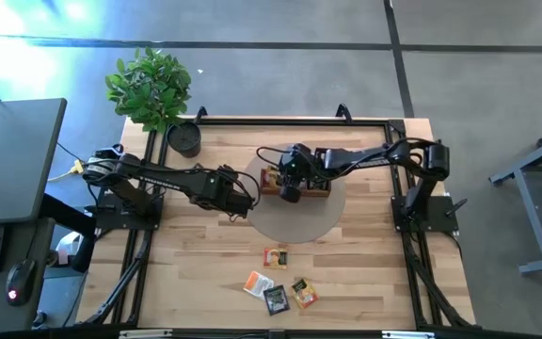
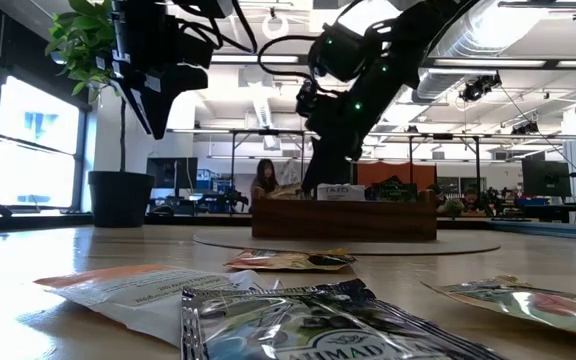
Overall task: Pick & Place Tea
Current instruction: Put the yellow tea bag into the left section of the wooden organizer
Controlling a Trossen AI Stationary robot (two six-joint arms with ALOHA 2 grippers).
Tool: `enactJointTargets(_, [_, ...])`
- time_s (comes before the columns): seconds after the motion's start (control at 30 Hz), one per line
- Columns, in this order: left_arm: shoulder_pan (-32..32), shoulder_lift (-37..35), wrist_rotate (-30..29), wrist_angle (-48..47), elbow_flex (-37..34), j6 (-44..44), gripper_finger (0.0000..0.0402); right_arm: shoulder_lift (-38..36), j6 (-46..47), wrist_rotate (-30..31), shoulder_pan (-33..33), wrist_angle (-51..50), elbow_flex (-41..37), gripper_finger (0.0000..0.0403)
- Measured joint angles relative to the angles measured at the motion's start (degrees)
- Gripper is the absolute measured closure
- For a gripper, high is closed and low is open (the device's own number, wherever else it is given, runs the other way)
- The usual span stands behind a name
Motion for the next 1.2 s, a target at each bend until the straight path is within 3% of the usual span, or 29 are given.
enactJointTargets(0.13, [0.0,0.0,0.0,-0.1,0.0,0.0,0.0299,0.0,-0.1,-2.6,0.0,-0.1,0.0,0.0350])
enactJointTargets(0.3, [0.0,0.0,0.0,0.0,0.0,0.0,0.0299,0.0,-2.3,-1.5,0.0,0.0,0.0,0.0362])
enactJointTargets(0.5, [0.0,0.0,0.0,0.0,0.0,0.0,0.0299,0.0,-2.3,-8.1,0.7,-2.1,0.0,0.0361])
enactJointTargets(0.7, [0.0,0.0,0.0,0.0,0.0,0.0,0.0299,-0.1,-7.3,-1.9,2.3,-2.2,0.0,0.0369])
enactJointTargets(0.87, [0.0,0.0,0.4,0.0,0.0,0.0,0.0299,-0.4,-8.7,-1.8,2.7,-2.7,0.0,0.0378])
enactJointTargets(1.2, [0.0,0.0,0.5,0.0,0.0,0.0,0.0299,-0.4,-9.8,-1.8,2.7,-5.9,0.0,0.0318])
